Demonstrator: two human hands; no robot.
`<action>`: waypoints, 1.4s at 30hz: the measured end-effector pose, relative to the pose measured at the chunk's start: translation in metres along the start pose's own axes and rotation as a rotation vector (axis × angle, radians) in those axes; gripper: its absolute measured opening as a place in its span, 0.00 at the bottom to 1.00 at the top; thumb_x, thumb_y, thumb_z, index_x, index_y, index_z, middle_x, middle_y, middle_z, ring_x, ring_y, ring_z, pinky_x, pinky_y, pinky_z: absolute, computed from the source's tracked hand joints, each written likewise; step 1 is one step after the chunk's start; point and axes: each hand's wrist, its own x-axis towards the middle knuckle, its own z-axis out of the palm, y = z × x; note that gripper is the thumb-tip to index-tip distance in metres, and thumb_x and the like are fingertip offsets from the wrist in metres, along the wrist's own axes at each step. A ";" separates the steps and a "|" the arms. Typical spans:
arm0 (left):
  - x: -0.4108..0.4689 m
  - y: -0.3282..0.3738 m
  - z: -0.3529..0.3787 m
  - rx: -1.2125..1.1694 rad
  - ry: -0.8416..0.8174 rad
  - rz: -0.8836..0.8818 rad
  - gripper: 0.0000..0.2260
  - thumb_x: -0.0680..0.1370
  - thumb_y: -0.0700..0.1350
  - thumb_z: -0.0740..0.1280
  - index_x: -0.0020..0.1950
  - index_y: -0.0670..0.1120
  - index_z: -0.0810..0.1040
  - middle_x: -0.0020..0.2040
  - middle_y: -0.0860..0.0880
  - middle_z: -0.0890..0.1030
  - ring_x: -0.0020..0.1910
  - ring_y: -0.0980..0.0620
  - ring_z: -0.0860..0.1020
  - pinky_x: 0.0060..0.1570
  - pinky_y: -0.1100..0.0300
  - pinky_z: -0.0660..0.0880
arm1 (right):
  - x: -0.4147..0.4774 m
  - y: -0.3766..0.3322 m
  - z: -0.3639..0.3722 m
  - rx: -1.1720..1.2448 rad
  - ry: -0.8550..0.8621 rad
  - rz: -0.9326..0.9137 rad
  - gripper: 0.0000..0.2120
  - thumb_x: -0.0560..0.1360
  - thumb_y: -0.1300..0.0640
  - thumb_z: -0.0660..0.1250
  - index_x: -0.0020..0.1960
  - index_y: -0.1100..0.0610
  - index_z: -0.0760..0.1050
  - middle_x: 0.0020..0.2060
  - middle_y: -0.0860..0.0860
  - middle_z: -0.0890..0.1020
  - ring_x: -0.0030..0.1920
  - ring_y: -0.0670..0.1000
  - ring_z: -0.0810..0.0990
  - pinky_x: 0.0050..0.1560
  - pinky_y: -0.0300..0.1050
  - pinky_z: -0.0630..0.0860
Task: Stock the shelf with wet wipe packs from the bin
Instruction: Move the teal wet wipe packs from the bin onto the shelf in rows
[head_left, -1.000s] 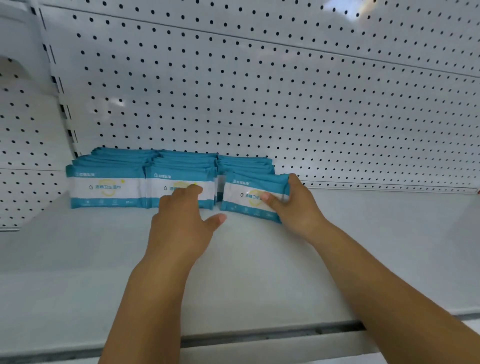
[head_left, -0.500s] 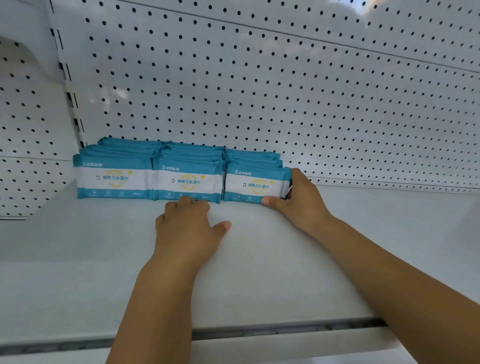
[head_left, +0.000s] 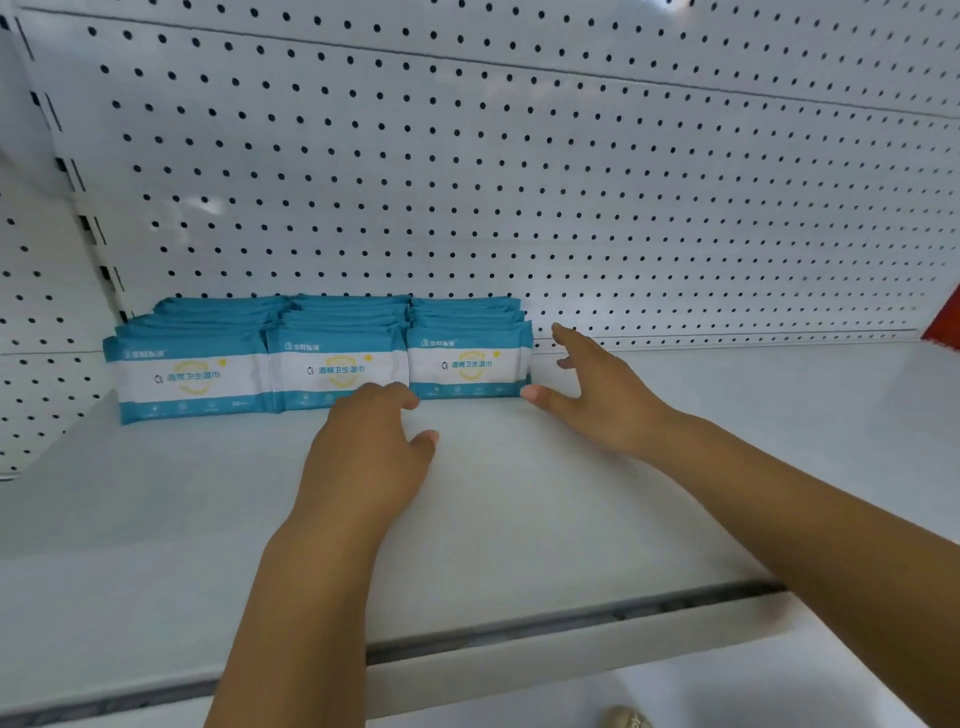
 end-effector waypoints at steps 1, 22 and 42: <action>-0.003 0.005 0.002 -0.011 0.005 0.022 0.18 0.80 0.51 0.68 0.70 0.51 0.73 0.69 0.52 0.73 0.68 0.51 0.70 0.62 0.59 0.66 | -0.010 0.004 -0.008 -0.020 -0.017 -0.014 0.41 0.77 0.41 0.68 0.82 0.51 0.51 0.78 0.47 0.62 0.75 0.47 0.64 0.66 0.34 0.58; -0.141 0.217 0.149 -0.179 -0.175 0.936 0.15 0.74 0.46 0.75 0.58 0.44 0.81 0.54 0.48 0.82 0.55 0.45 0.79 0.49 0.52 0.77 | -0.299 0.166 -0.169 -0.221 0.309 0.372 0.20 0.78 0.46 0.69 0.68 0.51 0.75 0.61 0.43 0.78 0.56 0.37 0.71 0.54 0.22 0.64; -0.214 0.237 0.302 0.209 -0.811 1.123 0.21 0.80 0.62 0.61 0.70 0.54 0.71 0.67 0.56 0.75 0.65 0.55 0.72 0.61 0.57 0.73 | -0.433 0.305 -0.067 -0.371 -0.347 0.722 0.30 0.72 0.38 0.73 0.69 0.49 0.72 0.60 0.49 0.75 0.63 0.52 0.67 0.66 0.53 0.62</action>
